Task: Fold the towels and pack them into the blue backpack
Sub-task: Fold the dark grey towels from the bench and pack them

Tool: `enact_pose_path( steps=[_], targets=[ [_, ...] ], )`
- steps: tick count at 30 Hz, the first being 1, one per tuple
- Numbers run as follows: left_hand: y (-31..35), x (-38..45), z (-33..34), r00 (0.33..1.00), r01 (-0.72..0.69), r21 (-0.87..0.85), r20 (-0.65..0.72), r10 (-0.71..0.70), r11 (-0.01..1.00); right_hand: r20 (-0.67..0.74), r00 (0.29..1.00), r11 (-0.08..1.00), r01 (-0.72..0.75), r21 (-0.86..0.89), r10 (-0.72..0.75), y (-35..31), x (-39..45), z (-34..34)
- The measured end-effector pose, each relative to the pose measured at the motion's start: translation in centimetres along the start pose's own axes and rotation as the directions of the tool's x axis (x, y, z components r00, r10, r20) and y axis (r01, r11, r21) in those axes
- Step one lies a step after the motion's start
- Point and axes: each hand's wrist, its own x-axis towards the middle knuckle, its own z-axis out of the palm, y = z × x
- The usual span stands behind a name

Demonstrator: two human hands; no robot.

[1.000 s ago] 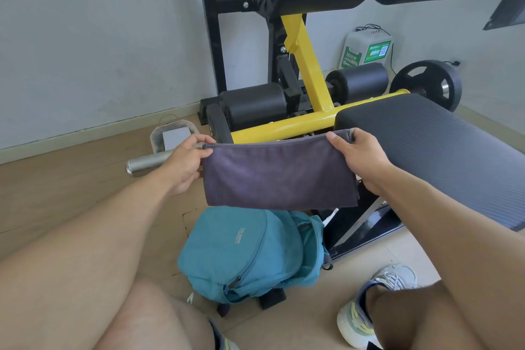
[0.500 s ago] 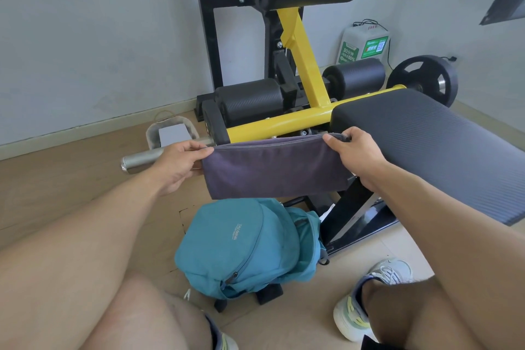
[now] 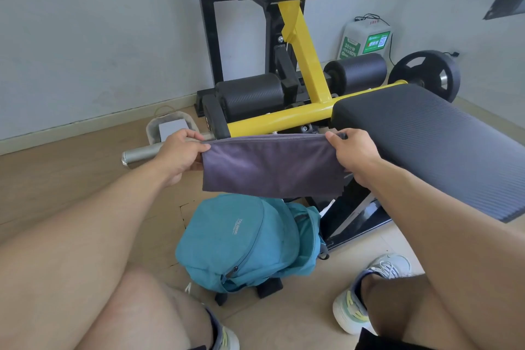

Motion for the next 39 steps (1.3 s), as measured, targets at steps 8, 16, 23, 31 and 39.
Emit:
enact_pose_path(
  steps=[8, 16, 23, 31, 39],
  targets=[
    [0.3, -1.6, 2.0, 0.975, -0.064, 0.365, 0.222, -0.020, 0.929, 0.115, 0.986, 0.955, -0.082, -0.286, 0.120, 1.8, 0.1, 2.9],
    [3.3, -3.3, 6.1, 0.960, -0.028, 0.188, 0.280, -0.026, 0.982, 0.114, 0.980, 0.957, 0.183, -0.225, -0.161, -1.4, -2.5, 7.8],
    [4.1, -4.4, 7.0, 0.945, 0.036, 0.086, 0.322, -0.062, 0.996, 0.156, 0.968, 0.976, 0.209, -0.068, -0.196, -3.0, -4.2, 8.3],
    [4.8, -5.5, 6.2, 0.938, 0.149, -0.072, 0.326, -0.118, 0.986, 0.387, 0.908, 0.986, 0.161, 0.036, -0.163, -3.4, -4.8, 8.1],
    [4.6, -4.5, 4.8, 0.945, -0.023, 0.170, 0.325, -0.034, 0.985, 0.422, 0.870, 0.958, 0.286, -0.011, -0.255, -3.1, -4.3, 7.1]
  ],
)
